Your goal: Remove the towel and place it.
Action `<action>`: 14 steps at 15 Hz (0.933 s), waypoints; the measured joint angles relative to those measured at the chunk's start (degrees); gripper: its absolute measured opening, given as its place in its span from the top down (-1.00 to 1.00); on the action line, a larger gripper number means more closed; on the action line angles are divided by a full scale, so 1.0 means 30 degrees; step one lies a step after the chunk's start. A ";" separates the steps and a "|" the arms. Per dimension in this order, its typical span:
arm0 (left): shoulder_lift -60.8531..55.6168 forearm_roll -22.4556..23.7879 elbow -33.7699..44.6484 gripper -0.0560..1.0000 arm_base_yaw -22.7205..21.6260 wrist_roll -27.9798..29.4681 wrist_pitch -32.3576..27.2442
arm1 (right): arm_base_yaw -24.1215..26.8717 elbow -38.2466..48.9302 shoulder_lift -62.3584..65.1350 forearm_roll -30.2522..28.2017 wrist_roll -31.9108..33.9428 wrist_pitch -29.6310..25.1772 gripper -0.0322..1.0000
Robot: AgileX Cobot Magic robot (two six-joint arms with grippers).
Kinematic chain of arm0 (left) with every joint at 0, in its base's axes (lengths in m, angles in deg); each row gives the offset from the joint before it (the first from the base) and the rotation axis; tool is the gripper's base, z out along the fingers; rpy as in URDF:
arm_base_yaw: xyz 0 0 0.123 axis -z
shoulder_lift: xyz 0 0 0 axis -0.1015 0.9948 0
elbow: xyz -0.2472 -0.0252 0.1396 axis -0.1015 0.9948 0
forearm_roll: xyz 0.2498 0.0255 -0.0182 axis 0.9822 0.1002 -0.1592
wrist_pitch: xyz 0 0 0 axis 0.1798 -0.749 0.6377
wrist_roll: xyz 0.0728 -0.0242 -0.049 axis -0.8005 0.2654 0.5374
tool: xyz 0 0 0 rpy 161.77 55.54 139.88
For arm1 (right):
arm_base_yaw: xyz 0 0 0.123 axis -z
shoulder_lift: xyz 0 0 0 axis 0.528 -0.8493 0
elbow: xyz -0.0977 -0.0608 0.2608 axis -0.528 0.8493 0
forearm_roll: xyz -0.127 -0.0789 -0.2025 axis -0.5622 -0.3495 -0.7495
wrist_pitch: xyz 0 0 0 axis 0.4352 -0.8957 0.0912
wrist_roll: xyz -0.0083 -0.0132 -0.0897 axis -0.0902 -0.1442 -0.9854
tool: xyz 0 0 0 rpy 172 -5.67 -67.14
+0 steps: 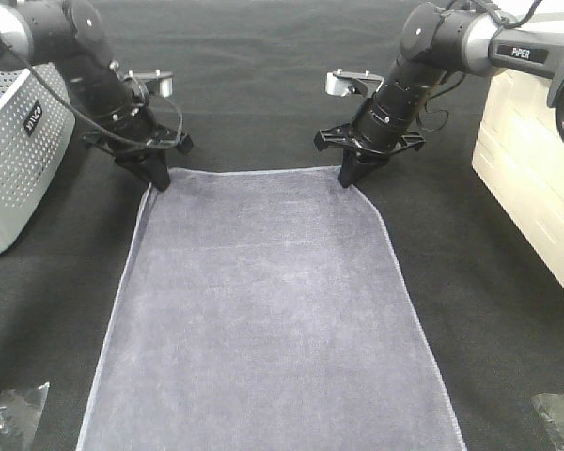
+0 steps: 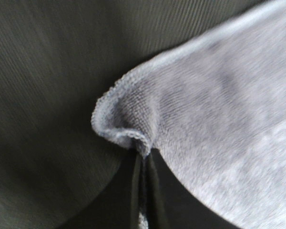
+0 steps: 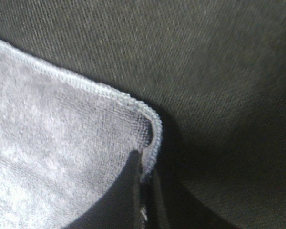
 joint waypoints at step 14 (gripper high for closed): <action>0.0038 -0.0019 -0.2044 0.88 0.0038 -0.1471 0.7468 | -0.0038 -0.3667 0.0000 -0.2998 0.0363 0.3953 0.90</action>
